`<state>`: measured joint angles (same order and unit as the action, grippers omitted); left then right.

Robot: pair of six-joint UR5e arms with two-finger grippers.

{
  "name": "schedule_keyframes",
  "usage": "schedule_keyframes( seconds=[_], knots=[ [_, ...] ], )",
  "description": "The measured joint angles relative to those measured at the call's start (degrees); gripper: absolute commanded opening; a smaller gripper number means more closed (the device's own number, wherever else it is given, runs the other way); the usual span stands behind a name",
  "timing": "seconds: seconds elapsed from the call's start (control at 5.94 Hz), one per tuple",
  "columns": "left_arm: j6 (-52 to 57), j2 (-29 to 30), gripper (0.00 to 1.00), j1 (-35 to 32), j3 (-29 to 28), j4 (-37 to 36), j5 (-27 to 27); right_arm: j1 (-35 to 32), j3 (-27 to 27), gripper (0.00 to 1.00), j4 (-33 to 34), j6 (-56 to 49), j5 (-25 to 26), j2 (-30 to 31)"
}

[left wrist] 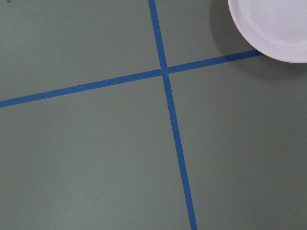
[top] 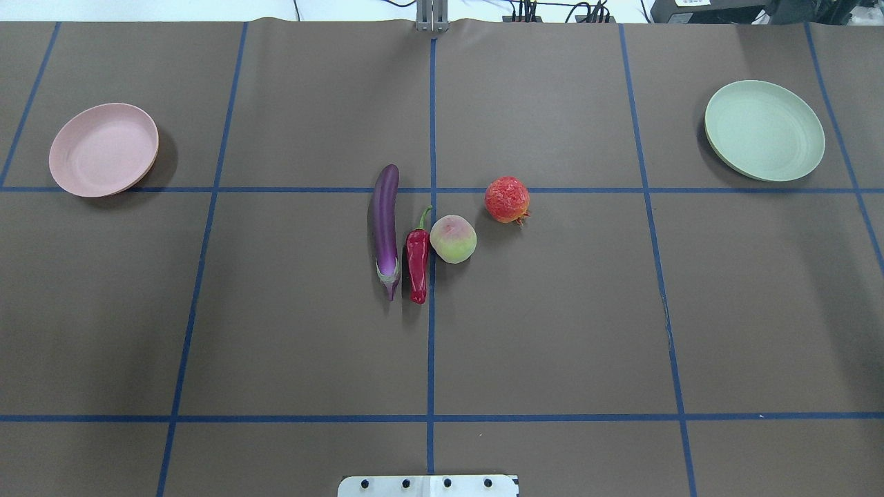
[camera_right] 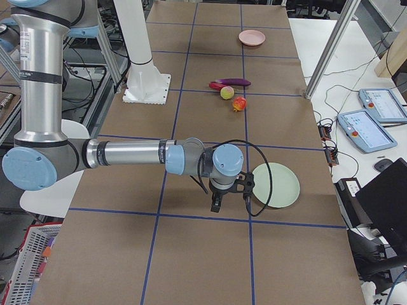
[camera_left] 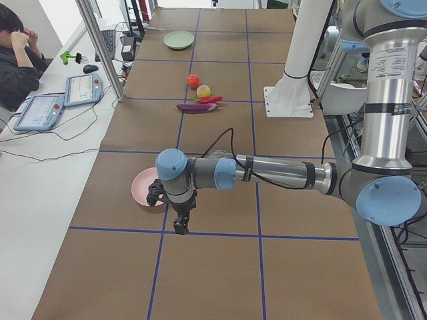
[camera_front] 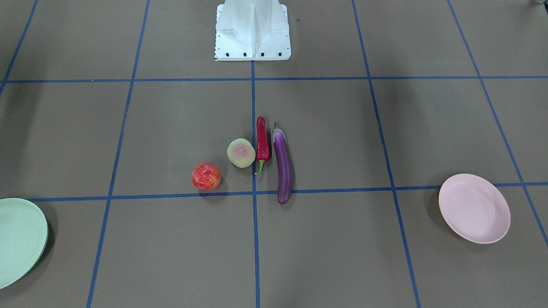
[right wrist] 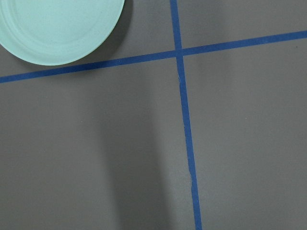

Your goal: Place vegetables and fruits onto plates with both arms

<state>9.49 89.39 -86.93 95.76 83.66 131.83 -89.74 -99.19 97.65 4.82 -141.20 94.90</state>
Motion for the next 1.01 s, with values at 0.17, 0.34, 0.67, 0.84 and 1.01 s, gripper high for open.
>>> schedule_keyframes(
  seconds=[0.17, 0.34, 0.67, 0.84, 1.01],
  knots=[
    [-0.06, 0.06, 1.0, 0.01, -0.01, 0.01, 0.0, 0.0, -0.03, 1.0, 0.0, 0.01, 0.1, -0.22],
    [-0.17, 0.27, 1.0, 0.01, 0.12, -0.02, 0.0, 0.0, -0.03, 1.0, -0.15, 0.01, 0.25, -0.42],
    [-0.4, 0.96, 1.0, -0.01, 0.48, -0.11, 0.06, 0.06, 0.17, 1.0, -1.61, 0.08, 0.35, -0.64],
    [-0.47, 1.53, 1.0, 0.49, 0.69, 1.85, 0.14, 0.08, 0.04, 1.0, -1.91, 0.28, 0.24, -0.89],
    [-1.15, 1.4, 1.0, 1.16, 1.06, 5.6, 1.18, 0.08, -0.13, 1.0, -1.96, 0.54, 0.09, -1.36]
  ],
)
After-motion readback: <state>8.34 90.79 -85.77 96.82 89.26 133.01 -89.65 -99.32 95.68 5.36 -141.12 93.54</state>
